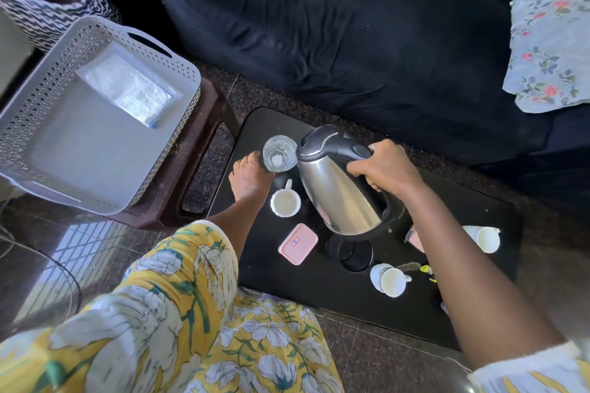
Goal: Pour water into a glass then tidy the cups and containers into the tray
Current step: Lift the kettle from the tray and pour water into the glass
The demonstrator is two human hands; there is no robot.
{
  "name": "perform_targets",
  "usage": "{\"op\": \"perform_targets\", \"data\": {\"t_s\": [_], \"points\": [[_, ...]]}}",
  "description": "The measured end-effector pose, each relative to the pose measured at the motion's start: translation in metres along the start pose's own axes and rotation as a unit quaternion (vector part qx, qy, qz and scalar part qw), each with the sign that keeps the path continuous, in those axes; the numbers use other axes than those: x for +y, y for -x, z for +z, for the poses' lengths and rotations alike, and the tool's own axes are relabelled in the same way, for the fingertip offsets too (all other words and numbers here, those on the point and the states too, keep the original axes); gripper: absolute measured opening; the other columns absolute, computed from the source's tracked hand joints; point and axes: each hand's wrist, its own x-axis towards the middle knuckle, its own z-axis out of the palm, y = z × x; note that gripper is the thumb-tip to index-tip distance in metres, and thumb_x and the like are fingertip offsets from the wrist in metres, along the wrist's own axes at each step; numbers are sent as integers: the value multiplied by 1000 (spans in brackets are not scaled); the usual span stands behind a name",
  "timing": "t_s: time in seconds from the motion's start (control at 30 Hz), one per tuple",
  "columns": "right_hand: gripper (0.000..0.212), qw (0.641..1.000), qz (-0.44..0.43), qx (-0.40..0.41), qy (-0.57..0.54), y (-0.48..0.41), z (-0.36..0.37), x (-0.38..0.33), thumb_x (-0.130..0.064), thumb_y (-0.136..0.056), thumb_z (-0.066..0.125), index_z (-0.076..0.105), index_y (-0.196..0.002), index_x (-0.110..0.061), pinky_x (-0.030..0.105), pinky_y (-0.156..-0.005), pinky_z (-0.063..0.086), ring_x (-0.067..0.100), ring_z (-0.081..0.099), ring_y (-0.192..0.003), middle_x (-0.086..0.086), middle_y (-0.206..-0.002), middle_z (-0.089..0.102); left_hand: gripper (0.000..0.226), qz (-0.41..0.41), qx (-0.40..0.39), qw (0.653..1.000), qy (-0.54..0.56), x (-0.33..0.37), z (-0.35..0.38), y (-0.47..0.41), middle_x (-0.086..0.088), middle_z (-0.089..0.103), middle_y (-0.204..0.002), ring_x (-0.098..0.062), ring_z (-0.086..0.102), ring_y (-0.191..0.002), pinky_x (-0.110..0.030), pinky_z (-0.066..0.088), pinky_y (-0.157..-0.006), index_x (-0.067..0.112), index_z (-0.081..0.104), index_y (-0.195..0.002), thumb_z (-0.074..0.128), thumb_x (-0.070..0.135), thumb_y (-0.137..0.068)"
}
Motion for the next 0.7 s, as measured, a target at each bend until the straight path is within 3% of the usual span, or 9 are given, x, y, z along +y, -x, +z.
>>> {"op": "perform_targets", "data": {"t_s": [0.23, 0.4, 0.53, 0.6, 0.7], "points": [[21, 996, -14, 46, -74, 14, 3, 21, -29, -47, 60, 42, -47, -18, 27, -42, 34, 14, 37, -37, -8, -39, 42, 37, 12, 9, 1000, 23, -1, 4, 8, -9, 60, -122, -30, 48, -117, -40, 38, -95, 13, 55, -122, 55, 19, -85], [19, 984, -24, 74, -163, 21, 3, 14, -20, -49, 61, 43, -42, -20, 27, -40, 32, 17, 36, -39, 0, -41, 42, 35, 34, 26, 998, 36, 4, -5, 9, -11, 63, -117, -32, 51, -111, -41, 41, -90, 13, 58, -118, 51, 12, -83], [20, 976, -31, 75, -204, 20, -5, 3, -16, -48, 60, 41, -45, -19, 24, -39, 30, 17, 35, -39, 1, -39, 42, 41, 53, 23, 998, 41, 6, -15, 5, -10, 61, -124, -31, 49, -116, -41, 39, -96, 13, 54, -126, 51, 11, -85], [19, 973, -95, 44, -208, 20, 7, -56, -15, -49, 60, 42, -45, -17, 27, -41, 31, 18, 36, -39, 3, -39, 42, 43, 12, 92, 993, 68, -31, -61, -5, -11, 60, -126, -31, 48, -118, -41, 39, -100, 12, 54, -127, 50, 10, -85], [18, 966, -111, 47, -229, 17, 4, -65, -16, -49, 61, 44, -43, -18, 30, -43, 32, 19, 37, -40, 6, -41, 42, 43, 18, 112, 991, 72, -35, -73, -13, -13, 61, -123, -33, 49, -116, -39, 39, -99, 11, 56, -124, 49, 8, -82]]}}
